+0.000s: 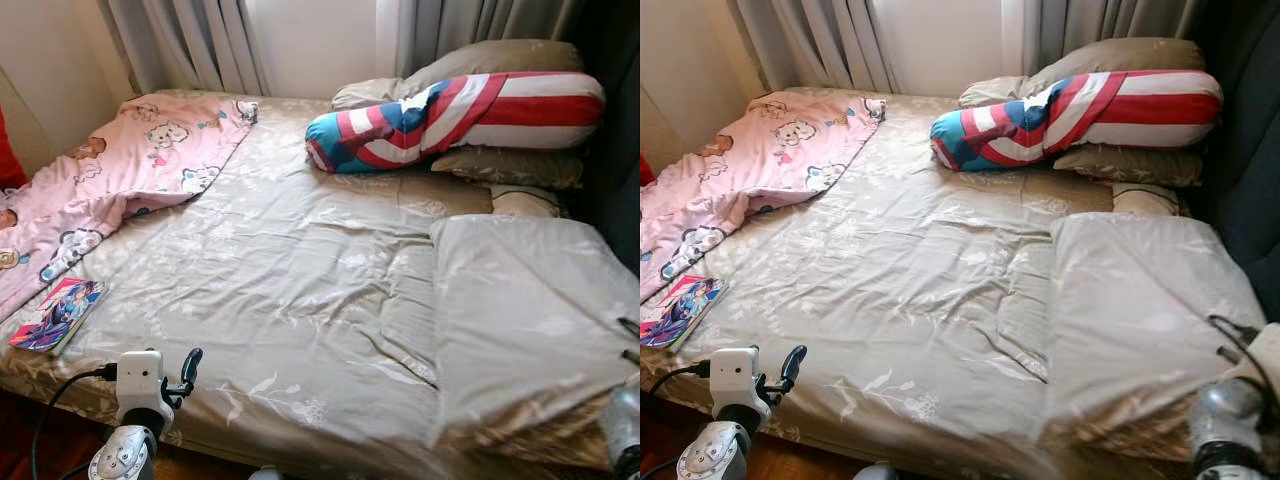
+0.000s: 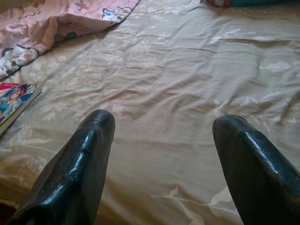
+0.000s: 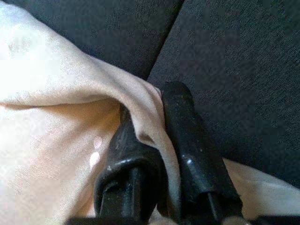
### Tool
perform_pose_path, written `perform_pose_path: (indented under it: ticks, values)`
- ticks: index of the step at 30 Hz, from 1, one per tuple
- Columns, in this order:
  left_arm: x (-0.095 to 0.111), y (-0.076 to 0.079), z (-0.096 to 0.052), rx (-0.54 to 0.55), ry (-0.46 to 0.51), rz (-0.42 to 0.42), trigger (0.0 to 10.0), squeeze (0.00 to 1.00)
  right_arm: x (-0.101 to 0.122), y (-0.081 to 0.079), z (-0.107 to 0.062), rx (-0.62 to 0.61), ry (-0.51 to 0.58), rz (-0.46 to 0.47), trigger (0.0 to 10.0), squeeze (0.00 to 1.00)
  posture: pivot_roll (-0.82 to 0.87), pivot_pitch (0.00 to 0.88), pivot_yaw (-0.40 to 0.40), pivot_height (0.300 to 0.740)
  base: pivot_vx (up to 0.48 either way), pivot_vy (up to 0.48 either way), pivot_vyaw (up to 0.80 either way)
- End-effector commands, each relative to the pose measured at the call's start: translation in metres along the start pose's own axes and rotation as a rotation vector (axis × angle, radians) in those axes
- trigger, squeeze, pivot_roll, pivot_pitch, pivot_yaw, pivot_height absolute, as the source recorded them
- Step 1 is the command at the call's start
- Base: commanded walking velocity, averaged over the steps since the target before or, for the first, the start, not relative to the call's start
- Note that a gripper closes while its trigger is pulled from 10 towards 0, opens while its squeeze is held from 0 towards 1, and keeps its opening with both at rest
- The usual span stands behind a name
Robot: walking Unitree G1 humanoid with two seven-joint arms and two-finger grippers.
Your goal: Clean up the room
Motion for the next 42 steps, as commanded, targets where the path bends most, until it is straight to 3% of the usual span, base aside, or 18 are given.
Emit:
perform_pose_path:
  ticks: [1, 2, 3, 9, 10, 11, 12, 17, 18, 19, 23, 25, 26, 27, 29, 31, 38, 42]
  values:
    - [0.000, -0.004, 0.001, 0.006, -0.005, 0.024, 10.0, 0.00, 0.032, 0.011, 0.007, -0.057, 0.099, 0.045, 0.0, 0.00, 0.03, 0.000, 0.010, 0.667, 0.000, 0.000, 0.00]
    - [0.000, -0.004, 0.001, 0.006, -0.005, 0.024, 10.0, 0.00, 0.032, 0.011, 0.007, -0.057, 0.099, 0.045, 0.0, 0.00, 0.03, 0.000, 0.010, 0.667, 0.000, 0.000, 0.00]
    - [-0.001, -0.004, 0.001, 0.005, -0.005, 0.024, 10.0, 0.00, 0.027, 0.006, 0.005, -0.040, 0.079, 0.034, 10.0, 0.00, 0.03, 0.000, 0.009, 0.667, 0.000, 0.000, 0.00]
    - [-0.002, -0.003, 0.000, 0.003, -0.008, 0.022, 10.0, 0.00, 0.009, -0.014, -0.006, 0.038, 0.031, 0.035, 10.0, 0.00, 0.04, 0.000, 0.011, 0.667, 0.000, 0.000, 0.00]
    - [-0.002, -0.003, 0.000, 0.003, -0.007, 0.021, 10.0, 0.00, 0.009, -0.014, -0.006, 0.042, 0.036, 0.035, 10.0, 0.19, 0.04, 0.000, 0.011, 0.667, 0.000, 0.000, 0.00]
    - [-0.002, -0.003, 0.000, 0.003, -0.007, 0.021, 10.0, 0.00, 0.009, -0.014, -0.006, 0.042, 0.036, 0.035, 10.0, 0.19, 0.04, 0.000, 0.011, 0.667, 0.000, 0.000, 0.00]
    - [-0.002, -0.003, 0.001, 0.002, -0.006, 0.020, 10.0, 0.00, 0.011, -0.014, -0.006, 0.044, 0.049, 0.029, 10.0, 0.96, 0.04, 0.000, 0.011, 0.667, 0.000, 0.000, 0.00]
    - [-0.002, -0.001, 0.002, 0.000, -0.003, 0.016, 10.0, 0.00, 0.023, -0.018, -0.007, 0.061, 0.116, 0.004, 10.0, 0.91, 0.04, 0.000, 0.008, 0.667, 0.000, 0.000, 0.00]
    - [-0.002, 0.000, 0.002, -0.002, -0.002, 0.014, 10.0, 0.00, 0.029, -0.020, -0.008, 0.071, 0.149, 0.001, 10.0, 0.76, 0.04, 0.000, 0.008, 0.667, 0.000, 0.000, 0.00]
    - [-0.003, 0.002, 0.003, -0.005, -0.003, 0.011, 10.0, 0.00, 0.039, -0.025, -0.011, 0.101, 0.209, -0.025, 10.0, 0.00, 0.04, 0.000, 0.007, 0.667, 0.000, 0.000, 0.00]
    - [-0.004, 0.003, 0.003, -0.005, -0.007, 0.007, 10.0, 0.00, 0.045, -0.047, -0.021, 0.241, 0.248, 0.009, 10.0, 0.00, 0.03, 0.000, 0.005, 0.667, 0.000, 0.000, 0.00]
    - [-0.006, 0.003, 0.003, 0.001, -0.013, -0.004, 10.0, 0.00, 0.046, -0.073, -0.036, 0.408, 0.252, 0.060, 10.0, 0.00, 0.03, 0.000, 0.001, 0.667, 0.000, 0.000, 0.00]
    - [-0.010, 0.002, 0.004, 0.019, -0.021, -0.029, 10.0, 0.00, 0.039, -0.100, -0.054, 0.594, 0.219, 0.104, 10.0, 0.00, 0.03, 0.000, -0.001, 0.667, 0.000, 0.000, 0.00]
    - [-0.010, 0.002, 0.004, 0.019, -0.021, -0.029, 10.0, 0.00, 0.039, -0.100, -0.054, 0.594, 0.219, 0.104, 10.0, 0.00, 0.03, 0.000, -0.001, 0.667, 0.000, 0.000, 0.00]
    - [-0.014, -0.001, 0.003, 0.045, -0.032, -0.060, 10.0, 0.00, 0.025, -0.119, -0.071, 0.734, 0.174, 0.102, 10.0, 0.00, 0.03, 0.000, -0.005, 0.667, 0.000, 0.000, 0.00]
    - [-0.023, -0.005, 0.002, 0.083, -0.062, -0.116, 10.0, 0.00, -0.006, -0.138, -0.094, 0.876, 0.104, 0.000, 10.0, 0.00, 0.03, 0.000, -0.013, 0.667, 0.000, 0.000, 0.00]
    - [-0.048, -0.011, -0.006, 0.150, -0.148, -0.168, 10.0, 0.00, -0.085, -0.126, -0.114, 0.876, -0.109, -0.073, 10.0, 0.00, 0.04, 0.000, -0.027, 0.667, 0.000, 0.000, 0.00]
    - [-0.061, -0.012, -0.011, 0.162, -0.202, -0.172, 10.0, 0.00, -0.111, -0.118, -0.122, 0.901, -0.173, -0.112, 10.0, 0.00, 0.04, 0.000, -0.030, 0.672, 0.000, 0.000, 0.00]
Point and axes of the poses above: a point about 5 cm out from each wrist's last joint towards the gripper, its own z axis pointing out of the wrist towards the gripper, its own x axis along the axis of the wrist's last joint, y = z × x, the point moved 4 cm from there along z, pointing out of the wrist towards the gripper, and after that the axes turned 9 degrees about -z, right-handed, at the moved point
